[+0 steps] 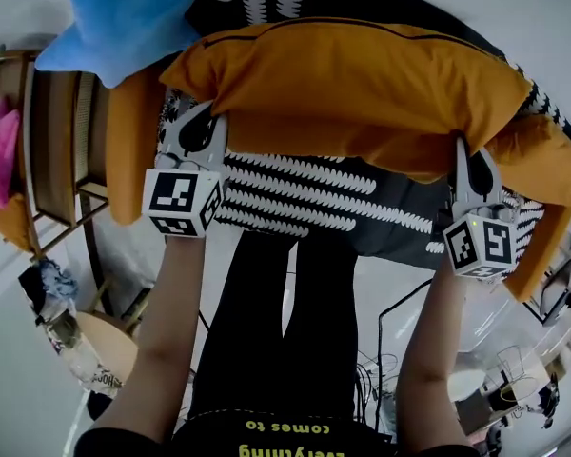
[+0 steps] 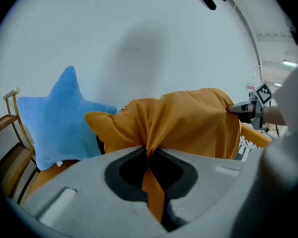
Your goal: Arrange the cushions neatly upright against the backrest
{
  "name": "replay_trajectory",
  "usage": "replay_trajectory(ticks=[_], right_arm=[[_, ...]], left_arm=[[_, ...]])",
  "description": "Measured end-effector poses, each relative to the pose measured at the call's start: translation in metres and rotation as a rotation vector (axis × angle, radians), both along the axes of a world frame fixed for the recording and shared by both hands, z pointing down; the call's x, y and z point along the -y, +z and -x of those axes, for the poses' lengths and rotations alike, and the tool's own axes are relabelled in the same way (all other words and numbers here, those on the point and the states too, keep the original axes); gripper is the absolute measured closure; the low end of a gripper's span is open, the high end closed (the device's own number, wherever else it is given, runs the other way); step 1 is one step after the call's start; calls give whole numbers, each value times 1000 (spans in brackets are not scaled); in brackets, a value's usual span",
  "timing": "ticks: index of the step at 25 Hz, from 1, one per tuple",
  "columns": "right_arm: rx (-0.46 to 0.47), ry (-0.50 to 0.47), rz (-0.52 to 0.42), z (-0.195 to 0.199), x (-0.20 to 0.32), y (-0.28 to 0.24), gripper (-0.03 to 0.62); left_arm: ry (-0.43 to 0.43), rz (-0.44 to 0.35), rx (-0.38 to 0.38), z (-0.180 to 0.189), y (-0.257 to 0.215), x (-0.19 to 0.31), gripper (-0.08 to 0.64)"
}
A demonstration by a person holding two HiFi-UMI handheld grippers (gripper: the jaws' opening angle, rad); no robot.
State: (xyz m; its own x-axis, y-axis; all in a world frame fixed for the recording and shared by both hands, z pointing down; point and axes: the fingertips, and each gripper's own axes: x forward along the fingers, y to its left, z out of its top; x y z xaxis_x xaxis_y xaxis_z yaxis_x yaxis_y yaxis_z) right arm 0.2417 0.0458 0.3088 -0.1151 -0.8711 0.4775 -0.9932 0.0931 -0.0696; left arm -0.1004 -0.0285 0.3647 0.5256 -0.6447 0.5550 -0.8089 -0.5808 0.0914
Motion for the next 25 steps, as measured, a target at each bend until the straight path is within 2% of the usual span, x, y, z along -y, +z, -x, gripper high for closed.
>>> replay_trajectory(ticks=[6,11,13,17,18,21,25], right_arm=[[6,76,1,14,2,16,548],[19,139,19,-22,-3,24,545],[-4,151,78,-30,-6,44,534],[-18,152,357,-40,-13,132,483],[-13,152,371,-45,-10,141,451],[8,143,341,-54,9,138,417],[-4,155,365,-59,9,139,408]], left_arm=[[40,-80,-6,6,-22,41,548],[73,-102,-14,-33,-22,52,545],[83,-78,1,-38,-7,54,540],[165,35,94,-45,58,54,528],[178,34,106,-47,67,58,525],[165,24,89,-51,69,79,505],[142,16,118,-56,71,84,482]])
